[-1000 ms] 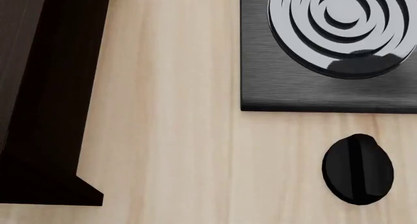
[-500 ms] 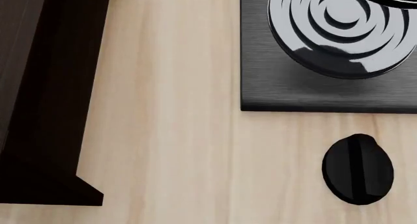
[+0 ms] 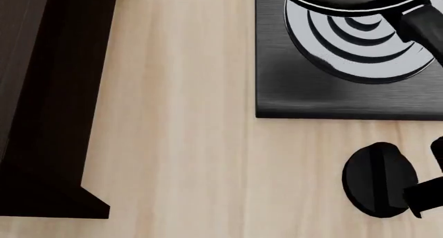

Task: Put the frying pan under the cabinet shelf.

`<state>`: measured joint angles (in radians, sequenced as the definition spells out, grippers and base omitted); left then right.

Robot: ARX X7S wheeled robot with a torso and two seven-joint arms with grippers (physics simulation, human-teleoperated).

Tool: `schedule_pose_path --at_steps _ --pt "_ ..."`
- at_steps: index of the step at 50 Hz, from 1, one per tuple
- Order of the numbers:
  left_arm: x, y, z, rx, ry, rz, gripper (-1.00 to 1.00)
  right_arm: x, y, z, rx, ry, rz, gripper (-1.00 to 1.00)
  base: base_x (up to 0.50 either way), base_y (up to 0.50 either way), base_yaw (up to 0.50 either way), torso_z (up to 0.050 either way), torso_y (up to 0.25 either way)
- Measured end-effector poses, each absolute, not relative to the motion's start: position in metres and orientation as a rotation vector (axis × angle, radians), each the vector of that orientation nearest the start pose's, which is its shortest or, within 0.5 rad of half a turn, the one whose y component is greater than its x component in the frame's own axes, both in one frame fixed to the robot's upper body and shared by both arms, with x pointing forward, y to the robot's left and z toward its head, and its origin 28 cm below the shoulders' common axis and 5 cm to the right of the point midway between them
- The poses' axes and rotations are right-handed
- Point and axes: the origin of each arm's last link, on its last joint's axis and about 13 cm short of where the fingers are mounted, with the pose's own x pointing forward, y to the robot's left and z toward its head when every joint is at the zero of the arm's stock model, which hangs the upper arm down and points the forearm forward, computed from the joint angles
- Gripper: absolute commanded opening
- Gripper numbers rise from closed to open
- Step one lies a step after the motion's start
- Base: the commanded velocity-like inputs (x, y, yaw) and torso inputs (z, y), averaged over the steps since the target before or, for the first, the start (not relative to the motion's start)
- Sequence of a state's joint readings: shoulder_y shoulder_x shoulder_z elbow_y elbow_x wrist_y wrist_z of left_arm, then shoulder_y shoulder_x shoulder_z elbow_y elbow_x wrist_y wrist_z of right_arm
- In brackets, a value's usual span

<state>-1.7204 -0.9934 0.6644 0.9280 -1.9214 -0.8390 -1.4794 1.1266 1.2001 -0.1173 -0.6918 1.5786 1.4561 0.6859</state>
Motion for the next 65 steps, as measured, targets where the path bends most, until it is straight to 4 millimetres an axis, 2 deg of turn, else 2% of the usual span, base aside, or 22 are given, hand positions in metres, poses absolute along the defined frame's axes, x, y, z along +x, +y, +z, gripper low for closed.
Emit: schedule_pose_path --at_steps 17,39,65 --pt "0.126 0.224 0.340 0.324 -0.513 0.076 1.00 0.162 -0.203 0.322 -0.692 0.085 -0.030 -1.00 0.00 0.00 0.00 0.000 0.002" --pt "0.113 0.231 0.342 0.319 -0.521 0.093 1.00 0.164 -0.190 0.313 -0.742 0.130 0.038 -1.00 0.00 0.00 0.00 0.000 0.002" --pt "0.112 0.237 0.335 0.304 -0.514 0.096 1.00 0.174 -0.180 0.313 -0.802 0.202 0.063 -1.00 0.00 0.00 0.00 0.001 0.002"
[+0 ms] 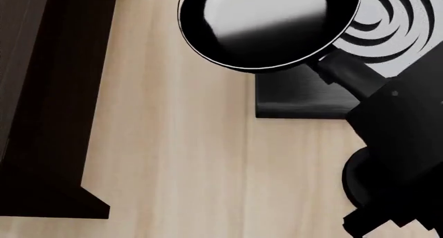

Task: Put the frying pan under the cabinet shelf.

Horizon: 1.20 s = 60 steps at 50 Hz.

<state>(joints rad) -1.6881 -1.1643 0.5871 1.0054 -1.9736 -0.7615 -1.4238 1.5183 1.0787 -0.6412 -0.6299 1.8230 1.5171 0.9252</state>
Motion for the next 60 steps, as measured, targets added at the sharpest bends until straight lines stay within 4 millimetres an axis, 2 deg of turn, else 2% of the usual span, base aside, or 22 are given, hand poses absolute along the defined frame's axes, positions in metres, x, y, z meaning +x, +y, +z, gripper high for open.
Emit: schedule_pose_path --at_steps 16,44,60 --pt "0.110 0.242 0.332 0.299 -0.512 0.106 1.00 0.188 -0.165 0.306 -0.825 0.222 0.127 -1.00 0.00 0.00 0.00 0.000 0.002" --pt "0.107 0.242 0.330 0.304 -0.510 0.109 1.00 0.209 -0.156 0.284 -0.834 0.281 0.186 -1.00 0.00 0.00 0.00 0.001 0.002" --pt "0.107 0.243 0.329 0.310 -0.502 0.107 1.00 0.222 -0.143 0.271 -0.824 0.286 0.248 -1.00 0.00 0.00 0.00 0.001 0.002"
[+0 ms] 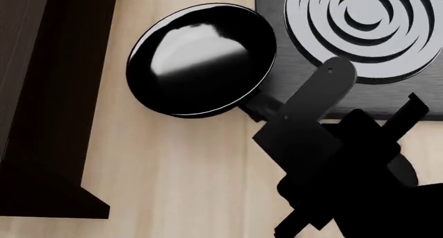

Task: Put the frying pan under the cabinet shelf.

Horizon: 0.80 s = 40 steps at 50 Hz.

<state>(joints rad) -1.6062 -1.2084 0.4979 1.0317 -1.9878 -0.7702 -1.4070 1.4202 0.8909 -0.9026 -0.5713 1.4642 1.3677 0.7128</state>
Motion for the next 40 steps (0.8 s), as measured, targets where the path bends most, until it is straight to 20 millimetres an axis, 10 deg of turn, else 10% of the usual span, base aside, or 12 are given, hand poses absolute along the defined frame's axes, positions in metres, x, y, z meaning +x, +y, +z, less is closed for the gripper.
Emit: schedule_pose_path --at_steps 40 --pt "0.106 0.246 0.326 0.297 -0.483 0.099 1.00 0.273 -0.126 0.246 -0.914 0.314 0.251 -1.00 0.00 0.00 0.00 0.000 0.000"
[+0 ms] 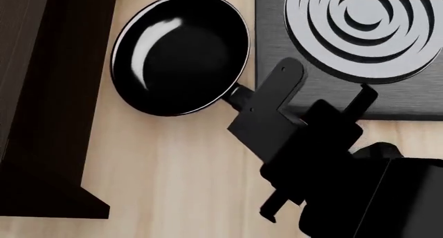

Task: Put the frying pan under the cabinet shelf.

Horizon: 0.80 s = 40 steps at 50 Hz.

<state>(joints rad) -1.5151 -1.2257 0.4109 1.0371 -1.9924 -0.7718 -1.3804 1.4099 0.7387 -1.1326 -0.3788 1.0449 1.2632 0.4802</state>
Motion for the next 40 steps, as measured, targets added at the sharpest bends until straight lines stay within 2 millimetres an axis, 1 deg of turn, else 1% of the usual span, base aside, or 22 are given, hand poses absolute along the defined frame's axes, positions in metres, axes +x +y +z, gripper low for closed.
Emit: schedule_pose_path --at_steps 12,25,40 --pt "0.108 0.247 0.323 0.297 -0.478 0.103 1.00 0.280 -0.117 0.244 -0.935 0.316 0.279 -1.00 0.00 0.00 0.00 0.000 0.000" --pt "0.107 0.248 0.322 0.305 -0.483 0.116 1.00 0.290 -0.105 0.242 -0.916 0.327 0.320 -1.00 0.00 0.00 0.00 0.000 0.000" --pt "0.105 0.249 0.324 0.309 -0.490 0.124 1.00 0.298 -0.084 0.238 -0.914 0.331 0.394 -1.00 0.00 0.00 0.00 0.000 0.000"
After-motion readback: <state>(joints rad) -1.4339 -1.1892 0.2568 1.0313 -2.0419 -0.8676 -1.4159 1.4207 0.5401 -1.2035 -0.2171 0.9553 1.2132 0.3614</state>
